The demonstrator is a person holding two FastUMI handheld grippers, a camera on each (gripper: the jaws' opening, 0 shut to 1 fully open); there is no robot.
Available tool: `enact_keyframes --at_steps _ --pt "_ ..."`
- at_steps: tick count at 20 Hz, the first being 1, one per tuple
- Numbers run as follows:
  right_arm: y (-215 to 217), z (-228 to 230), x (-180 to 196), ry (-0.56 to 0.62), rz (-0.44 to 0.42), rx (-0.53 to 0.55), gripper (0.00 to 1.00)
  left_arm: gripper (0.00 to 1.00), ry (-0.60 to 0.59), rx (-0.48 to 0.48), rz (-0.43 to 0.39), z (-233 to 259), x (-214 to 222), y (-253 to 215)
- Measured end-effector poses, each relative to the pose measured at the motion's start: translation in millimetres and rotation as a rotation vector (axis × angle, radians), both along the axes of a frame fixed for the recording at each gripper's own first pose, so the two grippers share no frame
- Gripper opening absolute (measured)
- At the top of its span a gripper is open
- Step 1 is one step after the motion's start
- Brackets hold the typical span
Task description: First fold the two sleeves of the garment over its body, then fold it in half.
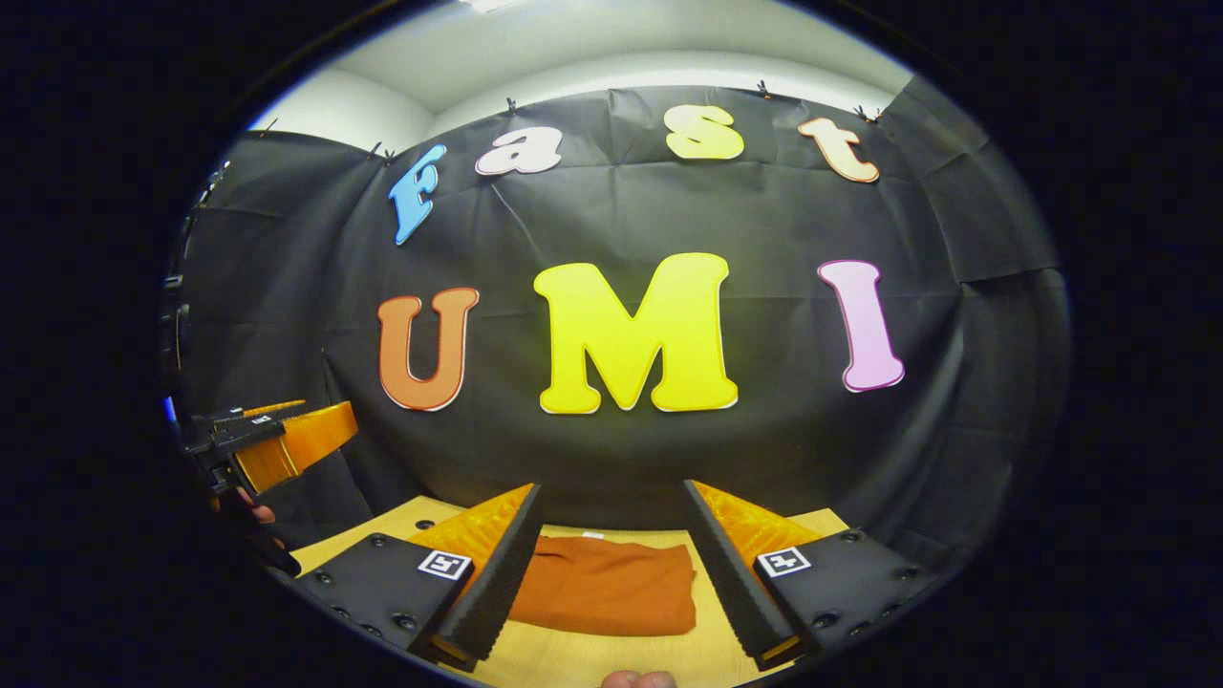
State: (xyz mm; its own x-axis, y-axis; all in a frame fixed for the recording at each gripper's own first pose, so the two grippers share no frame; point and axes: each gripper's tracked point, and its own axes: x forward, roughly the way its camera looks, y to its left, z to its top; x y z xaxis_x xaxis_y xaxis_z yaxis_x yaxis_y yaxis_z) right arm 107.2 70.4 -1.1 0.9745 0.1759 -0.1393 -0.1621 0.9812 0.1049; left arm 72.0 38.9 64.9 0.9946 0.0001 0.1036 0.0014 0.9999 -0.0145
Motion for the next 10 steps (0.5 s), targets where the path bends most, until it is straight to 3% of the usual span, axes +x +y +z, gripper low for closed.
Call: enact_keyframes --at_steps 4,10 --pt "-9.3 6.2 -20.3 -0.055 -0.045 -0.028 0.94 0.98 0.015 0.032 -0.016 -26.5 -25.1 -11.9" --pt "-15.9 8.3 -20.4 -0.074 -0.085 -0.033 0.94 0.98 0.037 0.005 -0.02 -36.4 -31.4 -20.9"
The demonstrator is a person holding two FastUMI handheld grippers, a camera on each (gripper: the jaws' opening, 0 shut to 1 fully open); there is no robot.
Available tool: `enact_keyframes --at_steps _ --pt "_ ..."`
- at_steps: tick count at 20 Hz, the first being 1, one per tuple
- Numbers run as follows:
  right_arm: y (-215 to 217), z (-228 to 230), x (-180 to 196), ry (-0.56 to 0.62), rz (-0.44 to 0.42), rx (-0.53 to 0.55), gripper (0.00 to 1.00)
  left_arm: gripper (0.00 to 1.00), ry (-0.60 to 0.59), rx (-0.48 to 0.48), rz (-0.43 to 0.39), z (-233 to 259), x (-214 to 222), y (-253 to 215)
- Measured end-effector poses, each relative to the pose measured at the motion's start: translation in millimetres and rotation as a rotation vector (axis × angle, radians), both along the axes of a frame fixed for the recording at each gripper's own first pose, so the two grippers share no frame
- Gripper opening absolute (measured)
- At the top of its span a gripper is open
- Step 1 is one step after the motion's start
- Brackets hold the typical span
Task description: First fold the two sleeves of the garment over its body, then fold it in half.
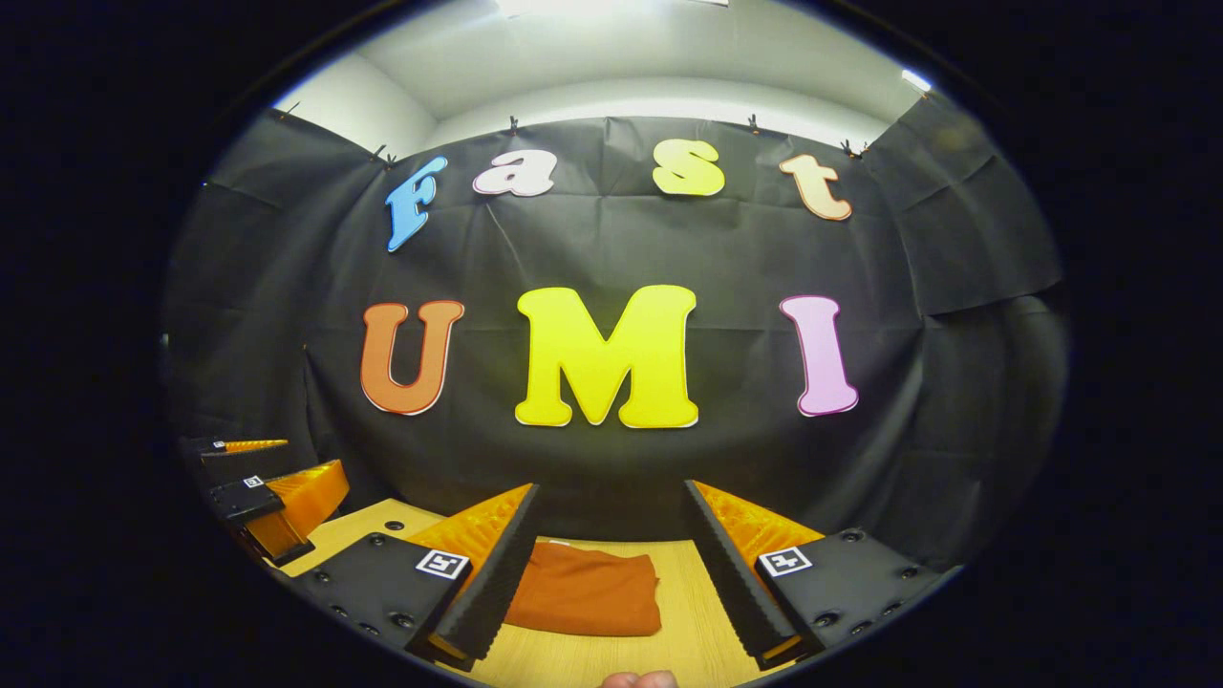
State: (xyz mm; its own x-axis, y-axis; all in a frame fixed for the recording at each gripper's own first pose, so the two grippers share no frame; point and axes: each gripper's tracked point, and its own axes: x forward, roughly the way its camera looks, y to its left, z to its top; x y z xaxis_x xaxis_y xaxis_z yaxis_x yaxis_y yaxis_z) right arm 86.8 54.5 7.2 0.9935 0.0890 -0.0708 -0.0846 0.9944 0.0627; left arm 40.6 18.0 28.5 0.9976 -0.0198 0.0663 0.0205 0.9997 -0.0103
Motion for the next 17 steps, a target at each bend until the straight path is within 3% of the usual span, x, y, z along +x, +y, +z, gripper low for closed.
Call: enact_keyframes --at_steps 17 --pt "1.6 3.0 -5.8 -0.02 -0.004 -0.012 0.94 0.98 -0.004 0.001 0.05 7.3 -14.2 13.7"
